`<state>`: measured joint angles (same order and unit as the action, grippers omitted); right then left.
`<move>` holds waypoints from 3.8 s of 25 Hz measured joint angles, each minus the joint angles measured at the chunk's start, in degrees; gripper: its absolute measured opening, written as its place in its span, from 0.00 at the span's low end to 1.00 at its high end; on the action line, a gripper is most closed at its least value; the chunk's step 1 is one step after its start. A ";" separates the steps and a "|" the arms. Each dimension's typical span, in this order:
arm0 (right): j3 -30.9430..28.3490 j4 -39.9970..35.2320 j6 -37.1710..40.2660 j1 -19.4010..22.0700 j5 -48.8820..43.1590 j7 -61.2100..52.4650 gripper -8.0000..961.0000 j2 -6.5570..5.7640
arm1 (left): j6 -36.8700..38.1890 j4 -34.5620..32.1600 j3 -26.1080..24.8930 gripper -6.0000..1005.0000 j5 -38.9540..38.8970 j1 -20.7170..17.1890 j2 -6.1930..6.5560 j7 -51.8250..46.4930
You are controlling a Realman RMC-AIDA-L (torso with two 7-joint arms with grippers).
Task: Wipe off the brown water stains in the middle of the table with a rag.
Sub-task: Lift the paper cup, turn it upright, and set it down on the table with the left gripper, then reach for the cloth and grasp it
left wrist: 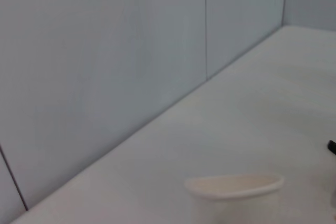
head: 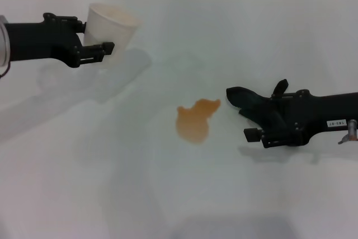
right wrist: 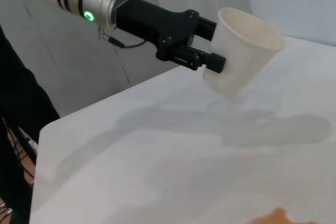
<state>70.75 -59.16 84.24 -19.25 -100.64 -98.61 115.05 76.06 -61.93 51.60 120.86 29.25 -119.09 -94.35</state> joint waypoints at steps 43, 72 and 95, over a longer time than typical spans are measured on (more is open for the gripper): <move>7.95 4.33 -8.39 -0.17 -0.30 10.13 0.80 0.17 | -8.03 36.36 -0.35 0.56 -27.61 -6.72 -0.09 49.28; 7.85 5.80 -8.59 0.16 -0.25 11.26 0.80 0.17 | -9.74 30.81 7.23 0.79 -26.34 -11.42 -0.30 41.56; 8.01 3.81 -3.31 0.41 7.50 10.75 0.80 0.12 | 6.61 4.87 -0.57 0.89 -35.64 -24.43 0.60 33.37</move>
<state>78.76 -55.35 80.94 -18.84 -93.14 -87.86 115.18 82.66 -57.06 51.04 85.21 4.82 -118.49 -60.99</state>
